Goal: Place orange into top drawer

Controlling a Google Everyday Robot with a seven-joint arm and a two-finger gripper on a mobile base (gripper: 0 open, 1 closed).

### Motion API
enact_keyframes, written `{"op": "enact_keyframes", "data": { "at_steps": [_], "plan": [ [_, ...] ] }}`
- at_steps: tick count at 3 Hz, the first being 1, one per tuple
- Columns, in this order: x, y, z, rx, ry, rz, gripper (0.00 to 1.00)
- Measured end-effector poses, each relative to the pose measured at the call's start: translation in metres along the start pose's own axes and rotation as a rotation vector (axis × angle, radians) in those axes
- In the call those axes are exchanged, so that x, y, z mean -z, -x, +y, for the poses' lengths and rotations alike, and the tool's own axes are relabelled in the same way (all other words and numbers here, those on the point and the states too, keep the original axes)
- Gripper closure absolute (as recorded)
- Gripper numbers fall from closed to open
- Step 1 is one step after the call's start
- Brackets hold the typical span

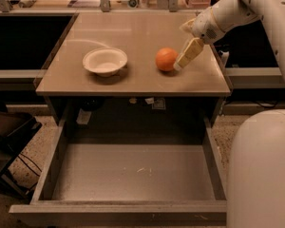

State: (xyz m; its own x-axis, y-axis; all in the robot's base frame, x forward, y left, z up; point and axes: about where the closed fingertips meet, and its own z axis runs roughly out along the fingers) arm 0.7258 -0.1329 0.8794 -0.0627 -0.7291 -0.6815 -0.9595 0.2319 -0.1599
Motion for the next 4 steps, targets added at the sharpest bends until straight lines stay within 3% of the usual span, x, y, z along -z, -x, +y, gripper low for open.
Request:
{"op": "enact_keyframes", "data": {
  "at_steps": [1,3,4],
  "plan": [
    [0.0,0.0,0.0,0.0,0.0,0.0,0.0],
    [-0.054,0.01,0.014,0.026,0.118,-0.044,0.0],
    [-0.054,0.01,0.014,0.026,0.118,-0.044,0.0]
  ]
}}
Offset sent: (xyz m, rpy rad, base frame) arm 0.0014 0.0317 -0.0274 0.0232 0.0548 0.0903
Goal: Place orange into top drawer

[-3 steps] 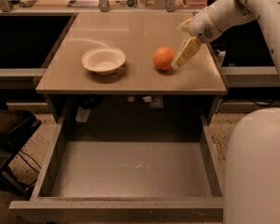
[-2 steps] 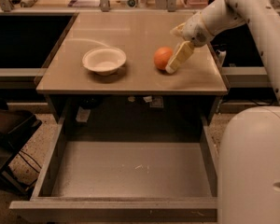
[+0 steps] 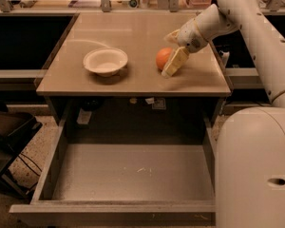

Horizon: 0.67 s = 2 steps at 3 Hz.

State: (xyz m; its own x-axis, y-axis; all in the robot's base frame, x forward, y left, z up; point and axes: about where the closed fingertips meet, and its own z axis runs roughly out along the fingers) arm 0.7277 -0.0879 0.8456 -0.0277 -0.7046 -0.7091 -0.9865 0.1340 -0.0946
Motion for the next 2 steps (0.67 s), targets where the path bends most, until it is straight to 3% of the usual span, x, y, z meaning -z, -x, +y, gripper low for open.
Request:
{"op": "enact_keyframes", "data": {
  "at_steps": [2],
  "plan": [
    [-0.0001,0.0,0.0,0.0,0.0,0.0,0.42]
  ]
}}
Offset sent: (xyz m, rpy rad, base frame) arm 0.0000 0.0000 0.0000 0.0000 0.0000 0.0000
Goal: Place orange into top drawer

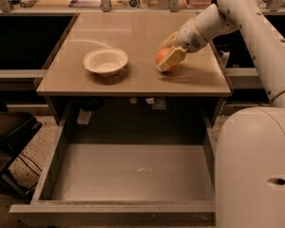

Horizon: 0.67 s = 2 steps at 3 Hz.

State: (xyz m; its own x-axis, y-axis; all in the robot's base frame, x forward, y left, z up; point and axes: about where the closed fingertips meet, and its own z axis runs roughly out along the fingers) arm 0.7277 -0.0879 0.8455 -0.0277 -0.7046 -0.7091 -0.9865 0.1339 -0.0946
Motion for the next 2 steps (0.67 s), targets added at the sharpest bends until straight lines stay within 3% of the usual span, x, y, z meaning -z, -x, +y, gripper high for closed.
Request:
{"op": "enact_keyframes", "data": {
  "at_steps": [2],
  "plan": [
    [-0.0043,-0.0007,0.009,0.004,0.003,-0.004,0.88]
  ]
}}
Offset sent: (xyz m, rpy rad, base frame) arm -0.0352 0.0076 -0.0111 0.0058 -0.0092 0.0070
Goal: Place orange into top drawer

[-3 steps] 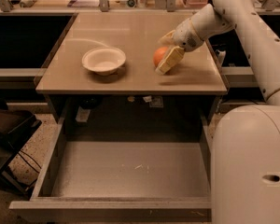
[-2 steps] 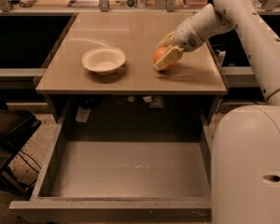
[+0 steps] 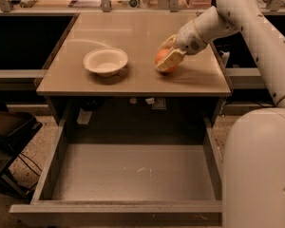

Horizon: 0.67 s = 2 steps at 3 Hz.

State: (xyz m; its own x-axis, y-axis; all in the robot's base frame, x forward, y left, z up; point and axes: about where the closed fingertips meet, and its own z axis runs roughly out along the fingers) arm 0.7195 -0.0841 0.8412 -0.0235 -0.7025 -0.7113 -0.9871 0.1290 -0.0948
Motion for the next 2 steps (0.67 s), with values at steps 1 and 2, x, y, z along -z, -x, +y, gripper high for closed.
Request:
{"op": "enact_keyframes", "data": {
  "at_steps": [1,2],
  "plan": [
    [0.041,0.014,0.02,0.018,-0.11,-0.025,1.0],
    [0.091,0.052,0.073,0.095,-0.199,-0.054,1.0]
  ]
}}
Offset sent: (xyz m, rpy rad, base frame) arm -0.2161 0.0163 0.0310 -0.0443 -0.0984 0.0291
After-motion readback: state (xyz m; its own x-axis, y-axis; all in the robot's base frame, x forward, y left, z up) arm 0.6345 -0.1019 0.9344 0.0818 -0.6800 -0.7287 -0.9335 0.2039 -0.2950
